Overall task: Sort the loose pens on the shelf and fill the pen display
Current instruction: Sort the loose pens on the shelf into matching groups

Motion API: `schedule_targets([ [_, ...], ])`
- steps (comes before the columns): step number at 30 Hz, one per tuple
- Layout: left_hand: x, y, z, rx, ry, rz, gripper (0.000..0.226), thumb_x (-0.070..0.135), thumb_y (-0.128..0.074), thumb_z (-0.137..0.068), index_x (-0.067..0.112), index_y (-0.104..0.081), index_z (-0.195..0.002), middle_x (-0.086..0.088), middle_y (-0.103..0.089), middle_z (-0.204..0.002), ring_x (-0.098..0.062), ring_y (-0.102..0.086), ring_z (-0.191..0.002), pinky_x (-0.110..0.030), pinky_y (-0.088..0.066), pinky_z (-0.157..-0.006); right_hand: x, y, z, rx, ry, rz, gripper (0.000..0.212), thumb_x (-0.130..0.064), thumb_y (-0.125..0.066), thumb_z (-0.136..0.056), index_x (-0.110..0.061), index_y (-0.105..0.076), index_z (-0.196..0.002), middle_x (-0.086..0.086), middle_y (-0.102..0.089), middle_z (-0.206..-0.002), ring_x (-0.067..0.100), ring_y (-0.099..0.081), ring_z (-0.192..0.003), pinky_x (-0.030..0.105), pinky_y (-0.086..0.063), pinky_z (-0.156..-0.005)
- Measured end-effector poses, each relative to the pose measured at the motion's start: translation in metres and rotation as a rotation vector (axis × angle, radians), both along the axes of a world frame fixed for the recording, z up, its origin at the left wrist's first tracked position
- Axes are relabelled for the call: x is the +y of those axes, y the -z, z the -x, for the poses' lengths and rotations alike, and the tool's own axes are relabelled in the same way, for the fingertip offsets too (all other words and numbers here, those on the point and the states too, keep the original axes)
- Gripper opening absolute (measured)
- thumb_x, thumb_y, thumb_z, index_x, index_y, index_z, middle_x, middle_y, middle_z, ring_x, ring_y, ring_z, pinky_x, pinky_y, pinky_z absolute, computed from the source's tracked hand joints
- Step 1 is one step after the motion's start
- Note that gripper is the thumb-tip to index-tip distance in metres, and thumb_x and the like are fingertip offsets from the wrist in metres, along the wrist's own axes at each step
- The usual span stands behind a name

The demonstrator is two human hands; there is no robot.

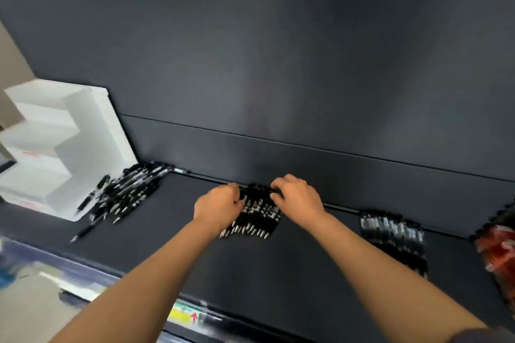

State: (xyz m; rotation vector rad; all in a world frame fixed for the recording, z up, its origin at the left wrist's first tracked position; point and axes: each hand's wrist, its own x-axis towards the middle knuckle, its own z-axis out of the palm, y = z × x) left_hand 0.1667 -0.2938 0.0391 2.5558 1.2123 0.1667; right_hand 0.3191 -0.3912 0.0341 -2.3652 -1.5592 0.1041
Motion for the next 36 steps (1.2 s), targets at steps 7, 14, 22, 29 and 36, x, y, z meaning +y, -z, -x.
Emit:
schedule_targets([
  [7,0.084,0.009,0.078,0.006,-0.099,0.016,0.014,0.032,-0.049,-0.09,0.019,-0.053,-0.091,-0.004,-0.062,-0.103,-0.026,-0.058,-0.1,-0.032,-0.043,-0.075,0.099,0.005,0.075,0.025,-0.104,0.003,0.03,-0.032,-0.048,-0.096,-0.021,-0.057,-0.122,0.002,-0.055,-0.121,0.026,-0.053,-0.112,0.035,-0.046,-0.086],
  [14,0.184,0.023,0.132,0.049,-0.054,0.029,0.02,0.032,-0.049,-0.091,0.018,-0.054,-0.103,-0.003,-0.062,-0.112,-0.026,-0.057,-0.107,-0.034,-0.047,-0.083,0.189,0.015,0.132,0.119,-0.059,0.042,0.027,-0.031,-0.049,-0.095,-0.022,-0.057,-0.119,0.0,-0.056,-0.112,0.023,-0.056,-0.104,0.033,-0.047,-0.08],
  [22,0.254,0.045,0.159,0.073,0.03,0.063,0.02,0.028,-0.049,-0.09,0.018,-0.053,-0.106,-0.004,-0.058,-0.115,-0.027,-0.056,-0.107,-0.037,-0.048,-0.083,0.245,0.031,0.165,0.252,0.055,0.128,0.027,-0.032,-0.051,-0.093,-0.023,-0.059,-0.118,-0.001,-0.059,-0.112,0.02,-0.058,-0.104,0.036,-0.05,-0.085],
  [29,0.279,0.063,0.184,0.11,0.009,0.034,0.029,0.027,-0.048,-0.092,0.018,-0.05,-0.12,-0.003,-0.052,-0.118,-0.026,-0.052,-0.112,-0.037,-0.047,-0.083,0.297,0.054,0.178,0.459,0.212,0.201,0.018,-0.032,-0.054,-0.092,-0.019,-0.065,-0.094,0.002,-0.066,-0.101,0.022,-0.062,-0.097,0.033,-0.052,-0.08],
  [36,0.288,0.072,0.188,0.206,0.08,-0.092,0.029,0.03,-0.047,-0.093,0.014,-0.052,-0.118,-0.003,-0.049,-0.118,-0.024,-0.049,-0.113,-0.036,-0.045,-0.083,0.349,0.086,0.194,0.844,0.56,0.12,0.035,-0.033,-0.065,-0.083,-0.017,-0.044,-0.06,0.005,-0.058,-0.076,0.022,-0.057,-0.068,0.027,-0.042,-0.063],
])
